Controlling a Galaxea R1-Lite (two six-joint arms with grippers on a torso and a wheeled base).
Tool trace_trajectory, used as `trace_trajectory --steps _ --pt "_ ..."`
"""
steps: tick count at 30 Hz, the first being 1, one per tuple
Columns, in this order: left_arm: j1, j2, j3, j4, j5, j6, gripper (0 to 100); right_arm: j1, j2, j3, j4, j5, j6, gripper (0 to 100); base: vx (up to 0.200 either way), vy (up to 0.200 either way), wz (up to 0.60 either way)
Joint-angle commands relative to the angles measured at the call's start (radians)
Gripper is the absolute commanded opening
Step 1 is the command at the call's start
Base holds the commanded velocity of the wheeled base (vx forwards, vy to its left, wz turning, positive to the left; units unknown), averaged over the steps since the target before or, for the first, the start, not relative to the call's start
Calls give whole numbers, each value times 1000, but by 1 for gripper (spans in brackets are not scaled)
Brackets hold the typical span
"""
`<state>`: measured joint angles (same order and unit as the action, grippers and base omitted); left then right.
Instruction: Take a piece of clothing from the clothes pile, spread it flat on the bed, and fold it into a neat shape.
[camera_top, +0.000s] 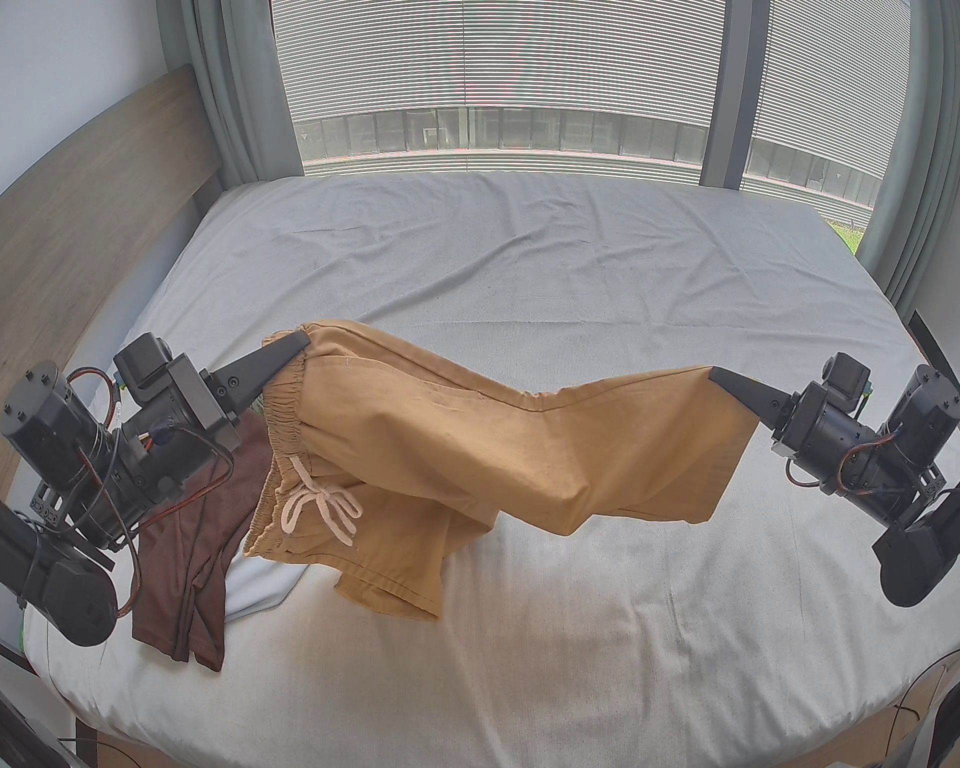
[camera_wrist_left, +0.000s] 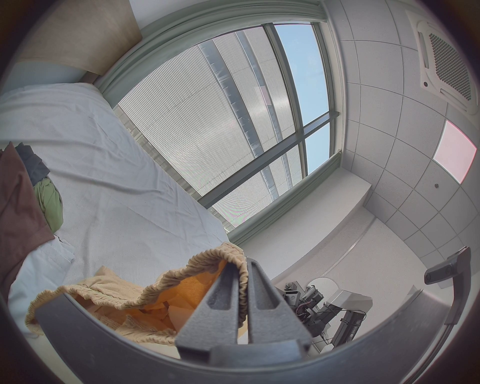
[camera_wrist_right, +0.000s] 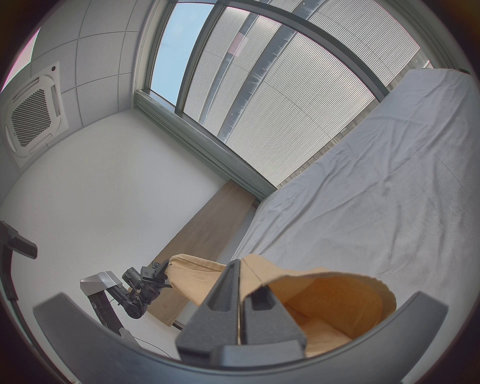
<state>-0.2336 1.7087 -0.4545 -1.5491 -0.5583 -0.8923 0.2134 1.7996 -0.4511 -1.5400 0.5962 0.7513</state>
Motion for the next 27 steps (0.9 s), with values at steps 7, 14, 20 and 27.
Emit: trace_trajectory --steps 7,14,20,27 --pt "5 -78 -20 0 -2 -83 0 -17 -86 -40 11 2 3 0 0 0 0" --pt "8 -87 -26 0 0 -86 0 -63 -152 -104 69 4 45 0 0 0 0" --pt "8 -89 -32 0 0 -86 0 -72 -220 -173 204 2 45 0 0 0 0" --pt "10 -93 -46 1 3 -157 0 -77 -284 -250 330 2 45 0 0 0 0"
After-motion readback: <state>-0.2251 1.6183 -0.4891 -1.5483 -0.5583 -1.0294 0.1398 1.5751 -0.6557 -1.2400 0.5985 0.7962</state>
